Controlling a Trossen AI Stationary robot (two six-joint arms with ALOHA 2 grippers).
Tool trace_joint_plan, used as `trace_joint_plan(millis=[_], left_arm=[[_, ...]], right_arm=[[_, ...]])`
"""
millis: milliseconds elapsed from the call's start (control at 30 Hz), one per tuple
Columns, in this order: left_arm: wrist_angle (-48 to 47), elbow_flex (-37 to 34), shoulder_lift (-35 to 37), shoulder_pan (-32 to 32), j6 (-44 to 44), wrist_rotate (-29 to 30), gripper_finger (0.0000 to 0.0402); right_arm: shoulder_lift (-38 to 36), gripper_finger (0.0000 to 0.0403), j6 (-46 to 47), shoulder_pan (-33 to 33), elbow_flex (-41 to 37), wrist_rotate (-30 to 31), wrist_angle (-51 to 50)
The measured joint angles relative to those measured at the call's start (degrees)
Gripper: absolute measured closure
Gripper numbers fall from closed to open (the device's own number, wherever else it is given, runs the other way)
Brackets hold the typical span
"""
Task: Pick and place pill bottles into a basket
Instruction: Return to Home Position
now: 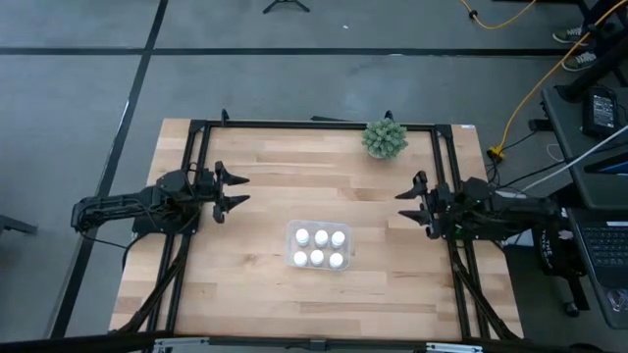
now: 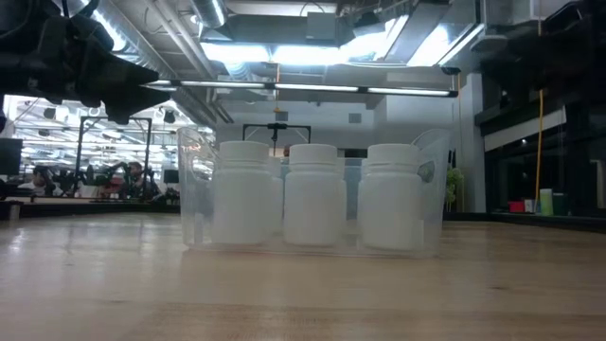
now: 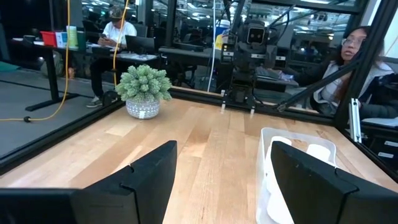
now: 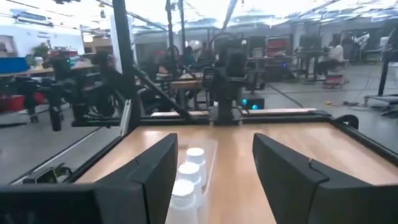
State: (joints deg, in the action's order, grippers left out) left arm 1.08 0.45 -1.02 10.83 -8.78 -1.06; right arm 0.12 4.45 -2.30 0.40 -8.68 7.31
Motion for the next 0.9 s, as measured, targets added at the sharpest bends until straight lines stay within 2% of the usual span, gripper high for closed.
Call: trace_joint_plan(millis=[333,600,900], left_arm=[[0.0,0.0,0.0,0.0,-0.02,0.0,0.0148],[0.0,0.0,0.0,0.0,0.0,0.0,0.0148],[-0.02,0.0,0.0,0.0,0.0,0.0,0.0148]], right_arm=[[0.0,0.0191,-1.21,-5.27,-0.02,0.59,-2.23],[0.0,0.0191,-0.22,-5.64,-0.02,7.24,-2.4],[0.09,0.0191,1.29,-5.62,-0.02,7.53,-2.64]])
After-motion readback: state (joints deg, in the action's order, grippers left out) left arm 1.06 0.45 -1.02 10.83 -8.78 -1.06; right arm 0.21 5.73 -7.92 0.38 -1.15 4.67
